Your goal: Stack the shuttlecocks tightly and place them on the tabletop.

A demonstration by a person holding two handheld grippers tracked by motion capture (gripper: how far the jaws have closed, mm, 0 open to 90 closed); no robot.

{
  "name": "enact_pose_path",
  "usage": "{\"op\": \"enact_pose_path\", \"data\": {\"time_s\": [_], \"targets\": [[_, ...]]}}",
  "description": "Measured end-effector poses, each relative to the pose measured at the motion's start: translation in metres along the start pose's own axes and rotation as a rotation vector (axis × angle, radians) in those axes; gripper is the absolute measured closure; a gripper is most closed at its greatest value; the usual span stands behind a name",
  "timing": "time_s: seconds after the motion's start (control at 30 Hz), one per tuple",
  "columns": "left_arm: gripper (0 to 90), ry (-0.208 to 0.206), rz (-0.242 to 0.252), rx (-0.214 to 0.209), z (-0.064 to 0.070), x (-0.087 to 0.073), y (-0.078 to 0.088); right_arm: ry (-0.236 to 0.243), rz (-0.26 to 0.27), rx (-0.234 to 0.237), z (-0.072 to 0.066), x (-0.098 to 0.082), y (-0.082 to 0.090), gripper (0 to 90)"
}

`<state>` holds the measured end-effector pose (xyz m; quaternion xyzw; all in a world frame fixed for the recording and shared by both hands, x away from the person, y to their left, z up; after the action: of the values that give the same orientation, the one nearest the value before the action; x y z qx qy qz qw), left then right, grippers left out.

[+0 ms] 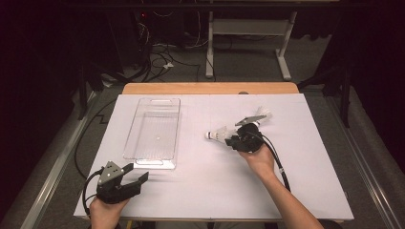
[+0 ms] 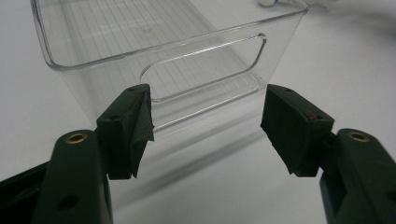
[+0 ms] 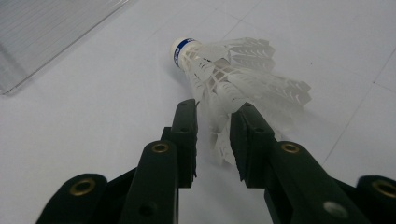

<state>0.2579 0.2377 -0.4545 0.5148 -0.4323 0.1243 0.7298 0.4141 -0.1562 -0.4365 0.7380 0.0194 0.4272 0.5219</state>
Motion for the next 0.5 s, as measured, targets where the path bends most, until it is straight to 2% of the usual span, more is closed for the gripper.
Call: {"op": "enact_pose_path", "data": {"time_s": [0.5], "targets": [[34.5,0.000,0.000,0.002,0.0008,-0.0001,0.0000,0.006,-0.005,-0.001,-0.0001,-0.0019,0.0026,69.2]]}}
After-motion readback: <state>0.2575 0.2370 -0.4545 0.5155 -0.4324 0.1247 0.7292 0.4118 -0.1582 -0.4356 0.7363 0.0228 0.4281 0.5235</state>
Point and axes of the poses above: each handheld gripper's, and its own axes: y roughly backward along the jaws, x roughly out of its top, z roughly to its right, the point moved 1 cm from there along -y, roughly forward along the jaws, and after that the axes turned 5 degrees about -z, right-handed, at the moved point
